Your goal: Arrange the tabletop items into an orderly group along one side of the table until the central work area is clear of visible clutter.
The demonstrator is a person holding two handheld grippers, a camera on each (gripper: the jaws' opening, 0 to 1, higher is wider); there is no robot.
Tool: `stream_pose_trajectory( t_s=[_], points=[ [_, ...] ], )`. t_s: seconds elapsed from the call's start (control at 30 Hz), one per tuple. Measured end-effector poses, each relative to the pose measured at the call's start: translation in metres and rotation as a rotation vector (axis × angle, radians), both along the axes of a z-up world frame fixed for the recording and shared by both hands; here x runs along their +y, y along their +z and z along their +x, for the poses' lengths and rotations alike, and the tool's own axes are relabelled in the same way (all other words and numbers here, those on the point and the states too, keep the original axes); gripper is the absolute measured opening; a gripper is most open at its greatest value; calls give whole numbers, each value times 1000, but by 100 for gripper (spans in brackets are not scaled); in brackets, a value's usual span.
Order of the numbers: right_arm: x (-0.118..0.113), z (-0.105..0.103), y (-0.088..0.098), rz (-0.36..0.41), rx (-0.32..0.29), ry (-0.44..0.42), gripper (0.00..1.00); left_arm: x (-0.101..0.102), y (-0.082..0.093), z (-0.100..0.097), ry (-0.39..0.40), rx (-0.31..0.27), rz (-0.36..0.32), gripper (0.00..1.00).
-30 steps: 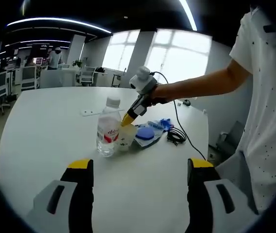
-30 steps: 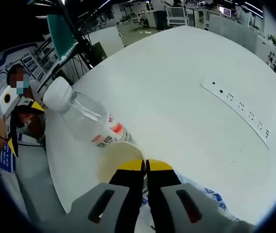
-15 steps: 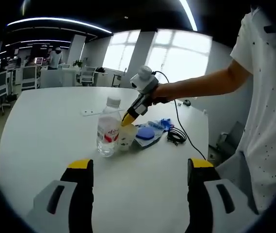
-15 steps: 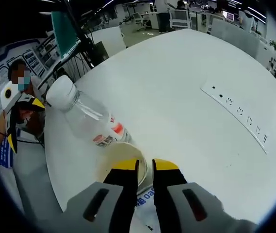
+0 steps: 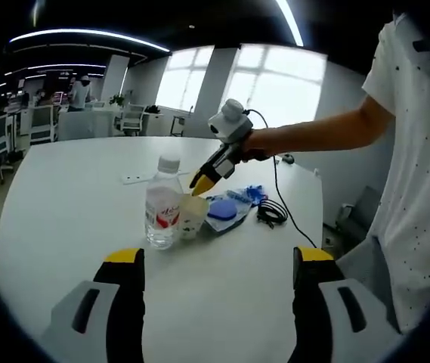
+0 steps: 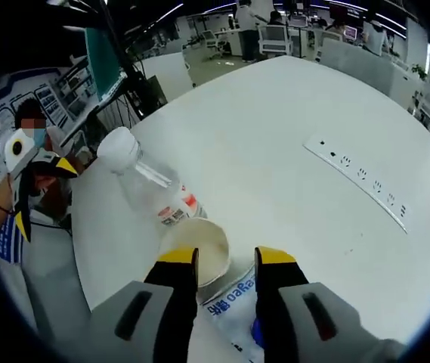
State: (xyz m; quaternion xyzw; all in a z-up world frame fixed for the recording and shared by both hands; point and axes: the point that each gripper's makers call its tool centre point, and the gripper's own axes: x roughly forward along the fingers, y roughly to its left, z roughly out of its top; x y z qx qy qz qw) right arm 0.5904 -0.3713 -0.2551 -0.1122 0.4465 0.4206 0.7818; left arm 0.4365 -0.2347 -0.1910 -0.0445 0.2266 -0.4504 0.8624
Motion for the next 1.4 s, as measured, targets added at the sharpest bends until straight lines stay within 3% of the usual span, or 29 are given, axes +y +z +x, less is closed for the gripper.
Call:
stream_pose_trajectory(
  t_s=[0.5,0.7,1.17,1.4],
  points=[
    [-29,-25,32,59,-49,-60,39,-15,11,-3,-25,-11,37,82],
    [-50,-40,45,90,-72,-97,43,-23,23,-4,-27,-19,14,83],
    [-110,-81,77,157,-137,-203,53,-49,41,-8,-42,-27,15,89],
    [-148,-103,87,189,-176,-267,58,-64,50,-13,-71,-38,54,89]
  ],
)
